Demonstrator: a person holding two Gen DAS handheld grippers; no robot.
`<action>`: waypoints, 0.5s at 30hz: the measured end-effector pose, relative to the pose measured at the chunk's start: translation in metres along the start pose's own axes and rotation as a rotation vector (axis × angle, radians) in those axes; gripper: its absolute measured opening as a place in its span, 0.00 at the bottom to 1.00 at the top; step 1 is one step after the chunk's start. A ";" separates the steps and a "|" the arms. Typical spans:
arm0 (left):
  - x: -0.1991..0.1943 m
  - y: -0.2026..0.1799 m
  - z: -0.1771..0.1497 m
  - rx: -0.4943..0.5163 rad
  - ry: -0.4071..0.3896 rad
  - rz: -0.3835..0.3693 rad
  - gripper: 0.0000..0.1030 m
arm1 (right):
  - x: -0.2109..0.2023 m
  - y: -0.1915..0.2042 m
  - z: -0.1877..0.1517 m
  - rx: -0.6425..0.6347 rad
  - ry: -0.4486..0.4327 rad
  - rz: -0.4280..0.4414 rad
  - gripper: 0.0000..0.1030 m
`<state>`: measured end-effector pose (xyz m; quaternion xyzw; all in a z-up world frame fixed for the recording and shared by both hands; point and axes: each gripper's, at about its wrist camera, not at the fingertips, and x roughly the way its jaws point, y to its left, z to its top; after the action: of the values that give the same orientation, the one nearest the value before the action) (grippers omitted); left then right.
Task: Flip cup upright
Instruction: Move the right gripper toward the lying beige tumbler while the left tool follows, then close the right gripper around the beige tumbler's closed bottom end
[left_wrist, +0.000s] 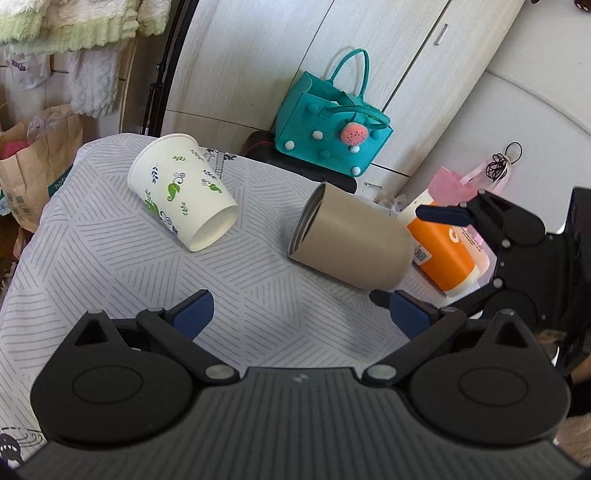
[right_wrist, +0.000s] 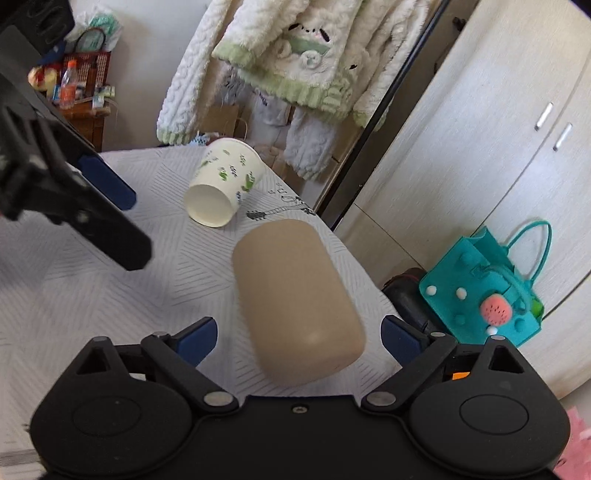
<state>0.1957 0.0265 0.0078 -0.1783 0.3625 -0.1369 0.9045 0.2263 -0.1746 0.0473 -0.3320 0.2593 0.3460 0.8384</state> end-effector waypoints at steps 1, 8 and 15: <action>0.000 0.001 0.000 0.000 -0.001 0.000 1.00 | 0.001 -0.001 0.000 -0.004 -0.011 0.008 0.95; 0.003 0.015 -0.001 -0.033 -0.011 -0.029 1.00 | 0.013 0.000 0.004 -0.063 -0.015 0.027 0.95; 0.014 0.018 -0.005 -0.053 0.008 -0.052 1.00 | 0.032 0.003 0.004 -0.133 0.041 0.038 0.95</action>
<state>0.2037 0.0364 -0.0119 -0.2111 0.3648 -0.1511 0.8942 0.2452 -0.1567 0.0275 -0.3892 0.2590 0.3713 0.8022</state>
